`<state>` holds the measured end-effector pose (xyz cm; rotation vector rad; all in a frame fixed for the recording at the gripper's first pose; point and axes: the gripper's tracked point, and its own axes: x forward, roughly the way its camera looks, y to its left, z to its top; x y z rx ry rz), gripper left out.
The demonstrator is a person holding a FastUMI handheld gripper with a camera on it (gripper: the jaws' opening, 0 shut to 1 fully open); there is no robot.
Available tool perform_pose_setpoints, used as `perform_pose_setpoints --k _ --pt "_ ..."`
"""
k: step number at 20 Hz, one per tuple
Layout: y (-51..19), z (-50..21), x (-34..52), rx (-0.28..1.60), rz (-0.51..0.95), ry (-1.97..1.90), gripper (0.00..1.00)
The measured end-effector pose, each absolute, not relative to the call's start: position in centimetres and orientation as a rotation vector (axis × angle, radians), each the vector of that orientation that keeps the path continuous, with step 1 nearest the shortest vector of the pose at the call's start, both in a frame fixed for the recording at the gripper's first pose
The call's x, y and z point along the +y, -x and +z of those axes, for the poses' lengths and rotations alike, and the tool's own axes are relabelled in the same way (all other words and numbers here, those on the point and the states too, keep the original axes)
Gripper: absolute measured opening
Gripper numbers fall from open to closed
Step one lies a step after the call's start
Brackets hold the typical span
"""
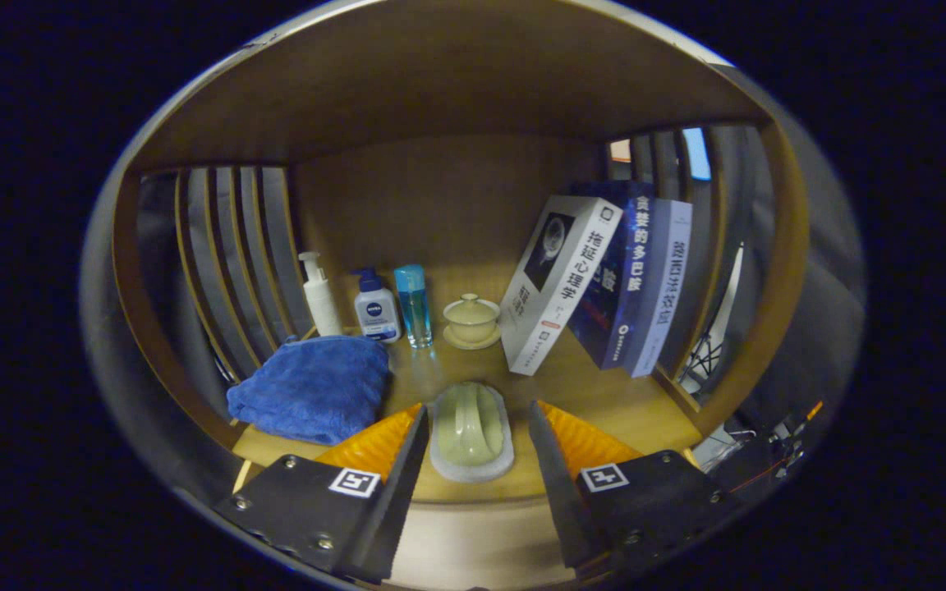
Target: Pull open the drawer, take out the items inside it, and place them on the countertop above the cabinet.
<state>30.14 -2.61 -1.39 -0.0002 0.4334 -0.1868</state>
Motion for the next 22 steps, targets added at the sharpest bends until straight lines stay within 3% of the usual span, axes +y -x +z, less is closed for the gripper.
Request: perform_pose_setpoints --k 22 --pt "-10.4 -5.2 0.5 0.301 -0.246 0.024 0.74"
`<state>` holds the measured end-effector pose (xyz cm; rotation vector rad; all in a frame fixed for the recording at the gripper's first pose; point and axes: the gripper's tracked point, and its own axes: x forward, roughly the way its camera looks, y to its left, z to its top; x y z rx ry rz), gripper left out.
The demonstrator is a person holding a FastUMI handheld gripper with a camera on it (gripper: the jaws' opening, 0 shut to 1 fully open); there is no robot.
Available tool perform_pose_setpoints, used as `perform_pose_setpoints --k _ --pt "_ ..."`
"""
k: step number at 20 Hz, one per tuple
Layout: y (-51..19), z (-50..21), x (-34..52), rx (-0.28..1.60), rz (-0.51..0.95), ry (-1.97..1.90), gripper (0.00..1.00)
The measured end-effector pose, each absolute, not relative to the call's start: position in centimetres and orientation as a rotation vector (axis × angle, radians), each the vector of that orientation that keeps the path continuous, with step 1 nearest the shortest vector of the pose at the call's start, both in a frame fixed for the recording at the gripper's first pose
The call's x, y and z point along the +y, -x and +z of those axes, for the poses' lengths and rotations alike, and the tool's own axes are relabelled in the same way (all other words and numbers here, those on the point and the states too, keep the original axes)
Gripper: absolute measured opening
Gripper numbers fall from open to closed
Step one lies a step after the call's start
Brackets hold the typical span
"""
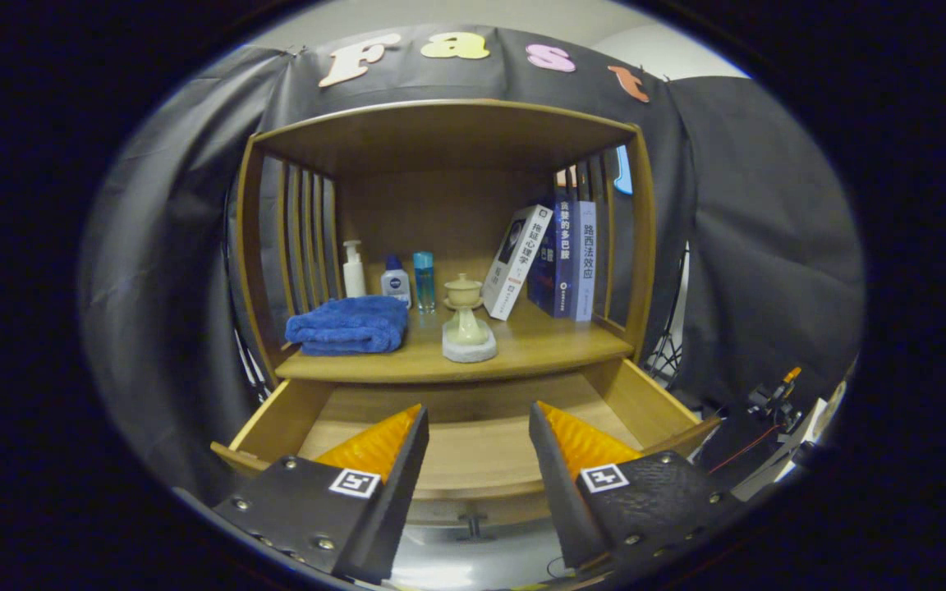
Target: Pull open the drawer, take out the items inside it, and place them on the countertop above the cabinet.
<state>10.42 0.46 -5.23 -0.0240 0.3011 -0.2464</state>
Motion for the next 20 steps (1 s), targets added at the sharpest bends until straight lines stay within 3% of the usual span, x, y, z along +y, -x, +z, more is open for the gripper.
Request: perform_pose_setpoints --k 6,17,20 --pt "-7.4 -9.7 0.4 0.364 -0.267 0.025 0.74" --pt "-7.7 -15.7 2.1 0.411 -0.144 0.037 0.74" --pt "-7.8 -16.4 1.9 0.405 -0.125 0.048 0.88"
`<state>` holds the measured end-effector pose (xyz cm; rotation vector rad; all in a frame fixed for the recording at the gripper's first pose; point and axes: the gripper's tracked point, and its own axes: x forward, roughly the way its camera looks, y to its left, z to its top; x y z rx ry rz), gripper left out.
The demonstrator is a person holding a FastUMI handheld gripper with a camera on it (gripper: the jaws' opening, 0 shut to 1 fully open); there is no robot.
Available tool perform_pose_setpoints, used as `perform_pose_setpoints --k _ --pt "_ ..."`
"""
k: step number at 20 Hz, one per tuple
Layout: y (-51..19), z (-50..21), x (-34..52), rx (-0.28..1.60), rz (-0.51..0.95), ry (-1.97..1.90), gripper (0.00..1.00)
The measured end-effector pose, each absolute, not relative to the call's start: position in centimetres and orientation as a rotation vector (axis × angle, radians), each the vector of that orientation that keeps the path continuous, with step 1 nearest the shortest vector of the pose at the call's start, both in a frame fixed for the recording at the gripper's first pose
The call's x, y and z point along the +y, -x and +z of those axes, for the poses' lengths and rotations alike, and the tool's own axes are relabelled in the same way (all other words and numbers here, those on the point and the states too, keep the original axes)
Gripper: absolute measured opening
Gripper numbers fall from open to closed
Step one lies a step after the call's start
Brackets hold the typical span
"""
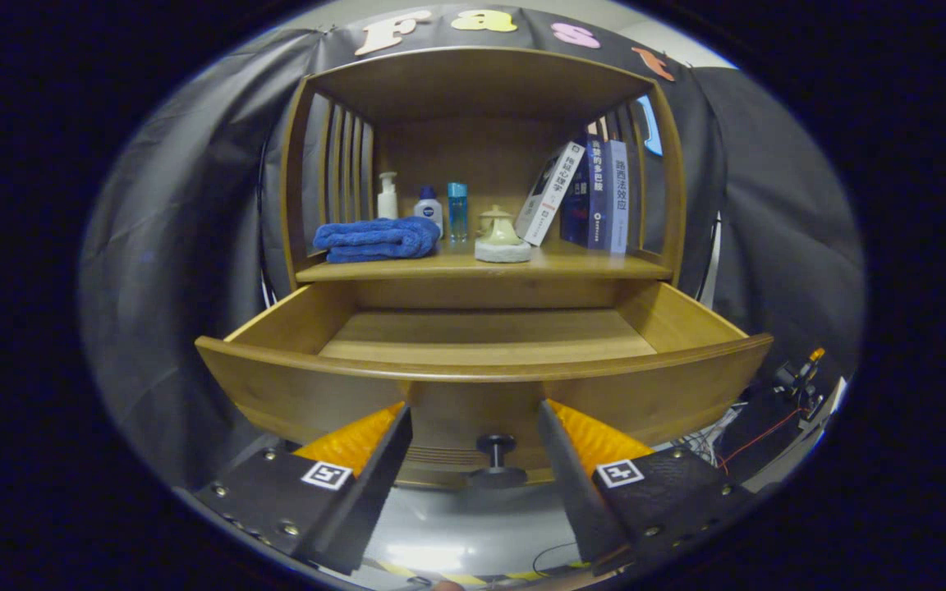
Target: Pull open the drawer, take out the items inside it, and place them on the countertop above the cabinet.
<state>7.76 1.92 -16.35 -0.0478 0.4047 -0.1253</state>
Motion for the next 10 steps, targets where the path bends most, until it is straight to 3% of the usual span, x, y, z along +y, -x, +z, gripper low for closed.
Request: perform_pose_setpoints --k 2,10 --pt "-7.68 -16.91 2.0 0.404 -0.123 0.031 0.96" --pt "-8.2 -17.11 1.74 0.373 -0.145 0.048 0.96"
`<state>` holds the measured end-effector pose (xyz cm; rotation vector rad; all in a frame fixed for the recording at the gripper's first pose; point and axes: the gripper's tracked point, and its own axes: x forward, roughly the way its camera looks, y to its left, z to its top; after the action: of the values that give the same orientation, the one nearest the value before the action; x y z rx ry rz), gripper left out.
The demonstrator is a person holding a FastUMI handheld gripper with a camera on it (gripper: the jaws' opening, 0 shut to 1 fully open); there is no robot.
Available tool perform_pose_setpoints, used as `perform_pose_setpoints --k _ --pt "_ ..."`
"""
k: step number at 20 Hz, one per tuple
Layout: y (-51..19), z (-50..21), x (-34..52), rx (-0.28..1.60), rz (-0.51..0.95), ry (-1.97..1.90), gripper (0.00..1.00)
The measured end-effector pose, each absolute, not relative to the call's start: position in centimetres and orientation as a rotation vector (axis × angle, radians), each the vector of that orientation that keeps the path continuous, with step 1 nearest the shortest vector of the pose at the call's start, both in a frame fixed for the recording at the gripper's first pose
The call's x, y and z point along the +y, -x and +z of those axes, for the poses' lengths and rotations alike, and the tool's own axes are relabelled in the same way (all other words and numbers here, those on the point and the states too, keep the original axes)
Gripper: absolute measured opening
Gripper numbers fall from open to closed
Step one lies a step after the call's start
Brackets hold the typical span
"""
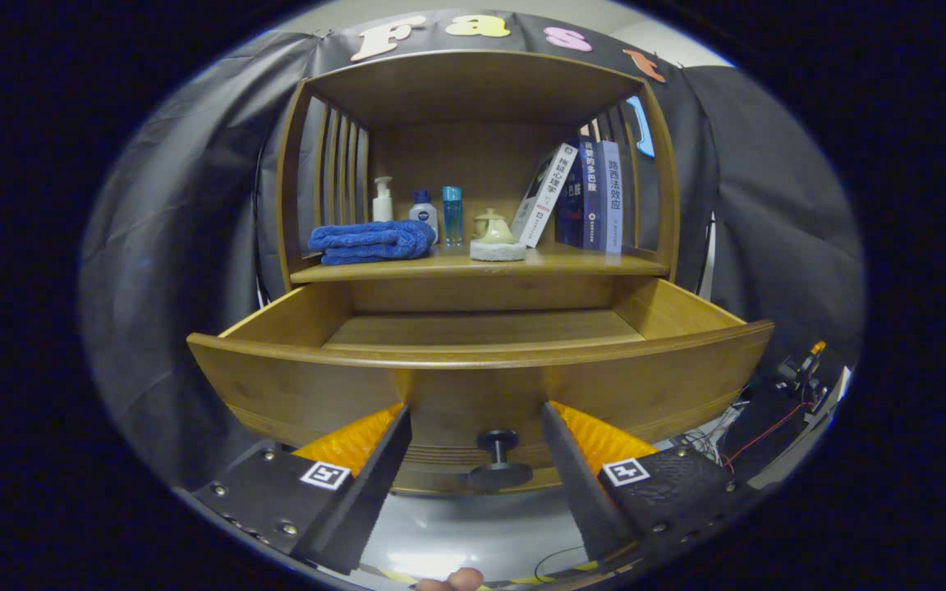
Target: Pull open the drawer, take out the items inside it, and place them on the countertop above the cabinet.
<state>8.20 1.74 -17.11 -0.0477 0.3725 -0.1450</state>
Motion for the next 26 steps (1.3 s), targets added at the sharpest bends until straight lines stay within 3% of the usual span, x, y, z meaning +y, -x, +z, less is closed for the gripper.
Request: perform_pose_setpoints --k 10,26 --pt "-11.1 -16.7 1.1 0.391 -0.126 0.061 0.96" --pt "-21.3 -17.2 0.6 0.389 -0.127 0.015 0.97"
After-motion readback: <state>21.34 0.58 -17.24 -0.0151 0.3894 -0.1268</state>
